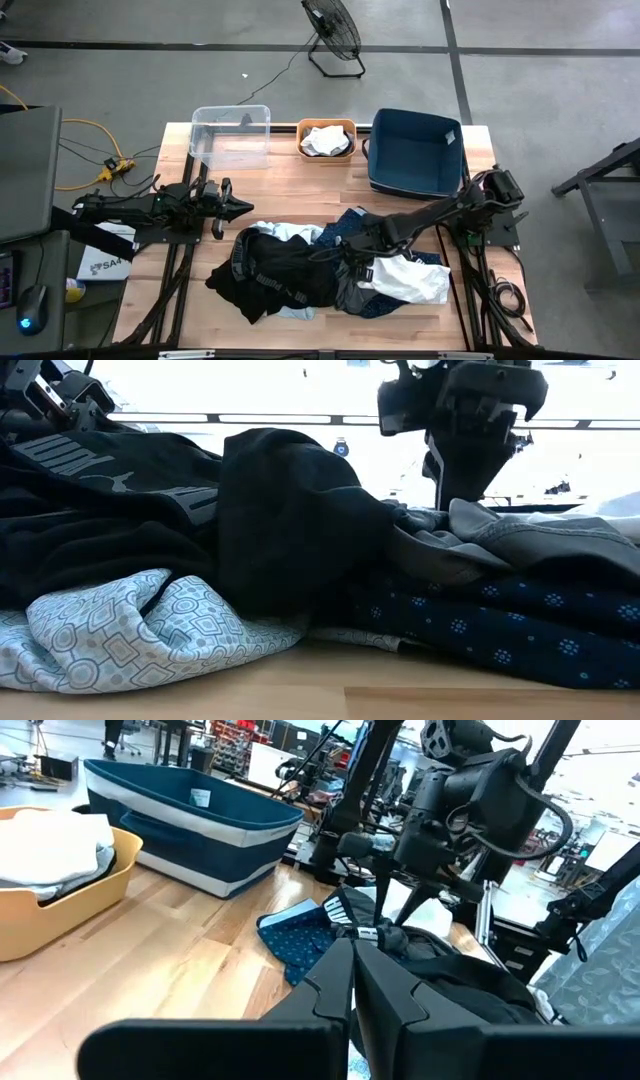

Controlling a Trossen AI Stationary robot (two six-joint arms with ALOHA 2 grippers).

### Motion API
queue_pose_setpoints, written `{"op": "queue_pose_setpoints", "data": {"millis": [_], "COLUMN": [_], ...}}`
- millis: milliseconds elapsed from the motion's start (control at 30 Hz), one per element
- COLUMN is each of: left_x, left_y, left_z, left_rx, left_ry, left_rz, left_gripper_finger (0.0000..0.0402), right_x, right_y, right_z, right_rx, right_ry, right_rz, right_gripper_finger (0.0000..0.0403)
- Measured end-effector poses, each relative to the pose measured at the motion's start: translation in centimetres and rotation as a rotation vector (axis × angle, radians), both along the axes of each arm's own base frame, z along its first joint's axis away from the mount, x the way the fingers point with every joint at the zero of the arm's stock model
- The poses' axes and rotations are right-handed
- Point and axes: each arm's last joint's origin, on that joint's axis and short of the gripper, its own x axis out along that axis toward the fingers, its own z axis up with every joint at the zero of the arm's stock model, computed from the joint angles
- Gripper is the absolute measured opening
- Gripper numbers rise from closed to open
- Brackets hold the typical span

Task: Pick & Place Cloths
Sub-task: Put the gray underwear into the transparent bin

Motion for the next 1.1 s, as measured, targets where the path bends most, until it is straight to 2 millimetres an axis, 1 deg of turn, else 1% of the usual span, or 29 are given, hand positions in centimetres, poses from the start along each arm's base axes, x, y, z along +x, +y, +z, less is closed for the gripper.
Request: {"op": "queue_pose_setpoints", "data": {"millis": [133,167,200,267,400,567,800,933,1100], "left_x": [0.0,0.0,0.0,0.0,0.0,-0.1,-0.5,-0.5,-0.5], "left_y": [0.0,0.0,0.0,0.0,0.0,0.0,0.0,0.0,0.2], "left_z": [0.0,0.0,0.0,0.0,0.1,0.9,2.7,2.7,3.1], "left_rx": [0.000,0.000,0.000,0.000,0.000,0.013,0.141,0.186,0.190], "left_ry": [0.000,0.001,0.000,0.000,-0.008,-0.054,-0.111,-0.105,-0.136], "left_rz": [0.000,0.000,0.000,0.001,0.000,0.001,-0.007,0.013,0.080], "left_gripper_finger": [0.0012,0.0012,0.0012,0.0012,0.0012,0.0012,0.0012,0.0012,0.0012], "right_x": [0.2,0.3,0.4,0.7,0.8,0.6,0.9,1.8,3.0], "right_y": [-0.1,-0.1,0.0,0.0,-0.1,-0.8,-2.6,-3.9,-5.9], "right_z": [-0.1,0.0,0.0,0.4,2.0,4.8,7.7,8.8,10.5], "right_rx": [0.004,0.005,0.003,0.004,-0.044,-0.164,-0.315,-0.395,-0.470], "right_ry": [-0.018,-0.032,-0.047,-0.089,-0.197,-0.353,-0.531,-0.632,-0.786], "right_rz": [-0.002,0.008,0.018,0.031,0.057,0.080,0.048,0.047,0.027], "right_gripper_finger": [0.0028,0.0015,0.0010,0.0007,0.0005,0.0005,0.0005,0.0004,0.0004]}}
